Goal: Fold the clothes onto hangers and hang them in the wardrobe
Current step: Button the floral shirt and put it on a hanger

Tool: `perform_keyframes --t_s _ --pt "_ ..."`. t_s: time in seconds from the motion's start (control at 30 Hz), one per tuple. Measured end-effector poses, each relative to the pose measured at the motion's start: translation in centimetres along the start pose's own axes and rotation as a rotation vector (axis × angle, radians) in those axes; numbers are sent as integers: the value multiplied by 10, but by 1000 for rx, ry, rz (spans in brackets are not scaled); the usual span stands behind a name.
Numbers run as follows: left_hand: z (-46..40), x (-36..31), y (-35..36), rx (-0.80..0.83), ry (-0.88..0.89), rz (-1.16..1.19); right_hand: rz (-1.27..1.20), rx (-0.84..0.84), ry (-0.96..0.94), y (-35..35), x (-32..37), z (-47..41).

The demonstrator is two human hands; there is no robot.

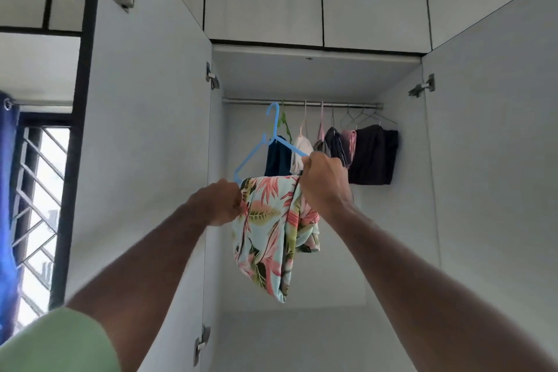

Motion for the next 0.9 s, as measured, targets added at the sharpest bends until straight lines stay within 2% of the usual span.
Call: perform_keyframes --t_s 0.17,0.57,0.9 --pt "-64 34 32 8 -4 156 49 -1 -38 75 -6 -51" --pt "-198 101 82 -50 -92 147 -12 -39 -128 217 -31 -195" --pt "-281 117 75 -108 -54 158 54 -116 -138 257 -12 -302"
Point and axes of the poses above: each hand's wrist, its own z-axis away from the middle knuckle, its own y-axis out of the palm, x = y × z, the point moved 4 cm from there along -z, towards the middle knuckle
